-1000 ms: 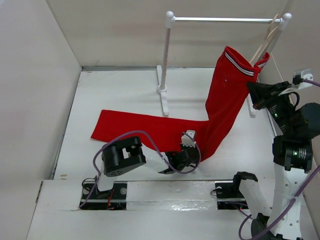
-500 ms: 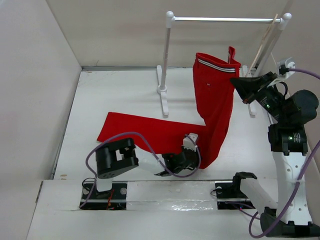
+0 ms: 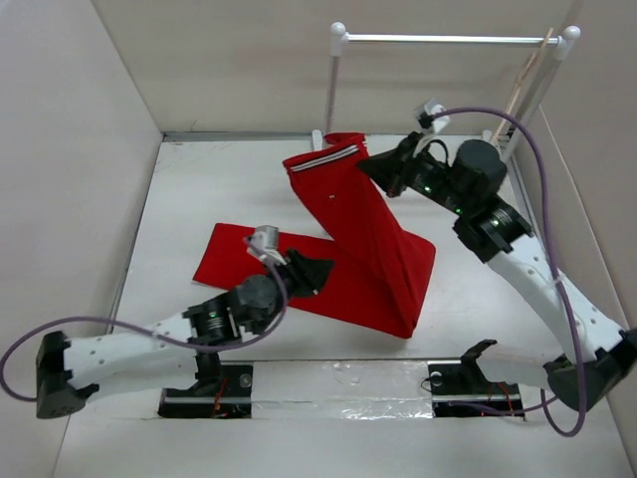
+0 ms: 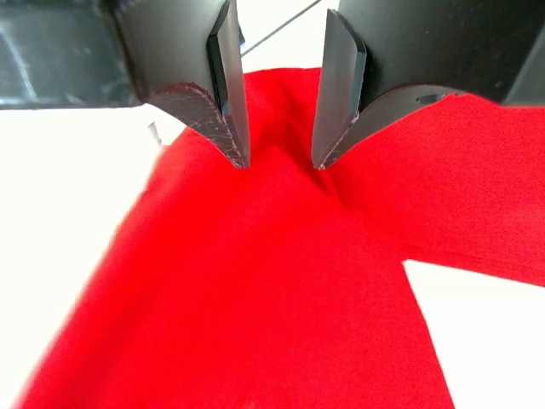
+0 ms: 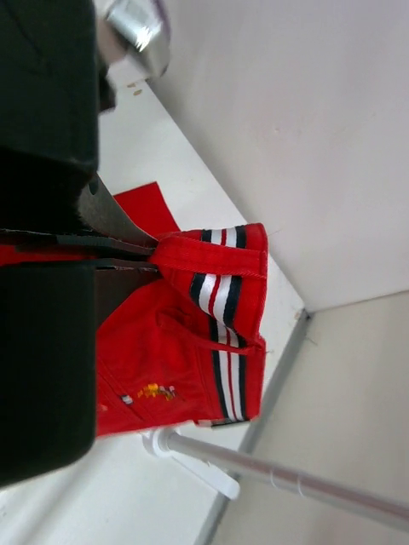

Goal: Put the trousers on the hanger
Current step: Fold the trousers at the center of the board.

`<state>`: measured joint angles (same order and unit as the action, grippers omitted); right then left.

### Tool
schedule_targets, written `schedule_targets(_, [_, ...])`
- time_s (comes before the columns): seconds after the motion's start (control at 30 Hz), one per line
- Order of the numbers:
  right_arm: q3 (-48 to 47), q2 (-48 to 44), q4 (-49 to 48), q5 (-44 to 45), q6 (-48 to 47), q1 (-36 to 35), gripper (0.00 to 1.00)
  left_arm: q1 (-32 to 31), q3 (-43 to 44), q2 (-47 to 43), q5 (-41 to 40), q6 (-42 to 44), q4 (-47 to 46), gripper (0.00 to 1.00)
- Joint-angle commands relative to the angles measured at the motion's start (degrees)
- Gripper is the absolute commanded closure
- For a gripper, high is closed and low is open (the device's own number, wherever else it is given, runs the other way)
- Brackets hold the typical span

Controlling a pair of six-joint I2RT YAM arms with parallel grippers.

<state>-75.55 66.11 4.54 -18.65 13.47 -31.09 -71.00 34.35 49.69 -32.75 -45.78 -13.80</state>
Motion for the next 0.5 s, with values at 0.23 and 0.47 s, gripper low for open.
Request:
schedule_targets(0.23, [-13.9,16.8,-11.8,9.2,3.0,-2.3,1.00,1.3,2.1,-22.6,-8.2,-5.4,30.5,0.68])
schedule_targets(0.47, [-23.0,25.5,-7.9,15.0,0.4,-6.1,1.00,1.3,6.3,-29.1,-11.2,-4.1,36.6,0.68])
